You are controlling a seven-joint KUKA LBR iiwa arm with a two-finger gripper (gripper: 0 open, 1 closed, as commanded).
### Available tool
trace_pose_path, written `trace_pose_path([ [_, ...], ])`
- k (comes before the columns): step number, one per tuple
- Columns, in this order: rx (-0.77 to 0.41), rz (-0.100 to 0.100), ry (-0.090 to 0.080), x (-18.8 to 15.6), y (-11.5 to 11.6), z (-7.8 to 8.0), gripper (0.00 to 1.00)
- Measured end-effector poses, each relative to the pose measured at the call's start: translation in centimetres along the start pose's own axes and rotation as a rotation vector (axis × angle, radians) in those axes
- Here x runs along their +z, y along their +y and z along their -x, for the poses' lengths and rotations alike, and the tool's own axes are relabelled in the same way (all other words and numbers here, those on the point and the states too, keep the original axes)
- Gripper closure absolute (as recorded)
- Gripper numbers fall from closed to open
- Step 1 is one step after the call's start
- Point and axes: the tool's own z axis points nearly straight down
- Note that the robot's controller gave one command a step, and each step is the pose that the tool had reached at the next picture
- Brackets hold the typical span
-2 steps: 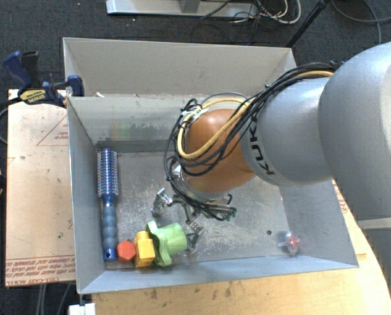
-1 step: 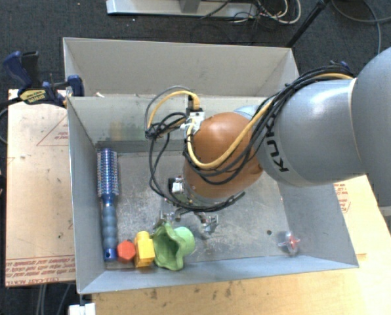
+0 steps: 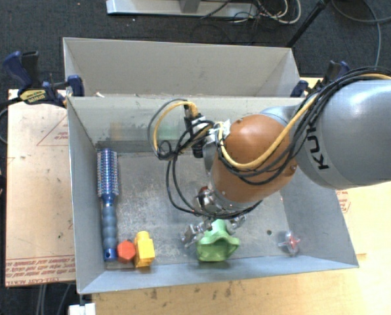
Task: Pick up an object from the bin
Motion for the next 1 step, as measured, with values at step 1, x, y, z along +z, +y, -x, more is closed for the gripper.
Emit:
trace_pose_path([
  [1,-0.002,-0.001,-0.002,-0.02,-0.05,0.15,1.0],
])
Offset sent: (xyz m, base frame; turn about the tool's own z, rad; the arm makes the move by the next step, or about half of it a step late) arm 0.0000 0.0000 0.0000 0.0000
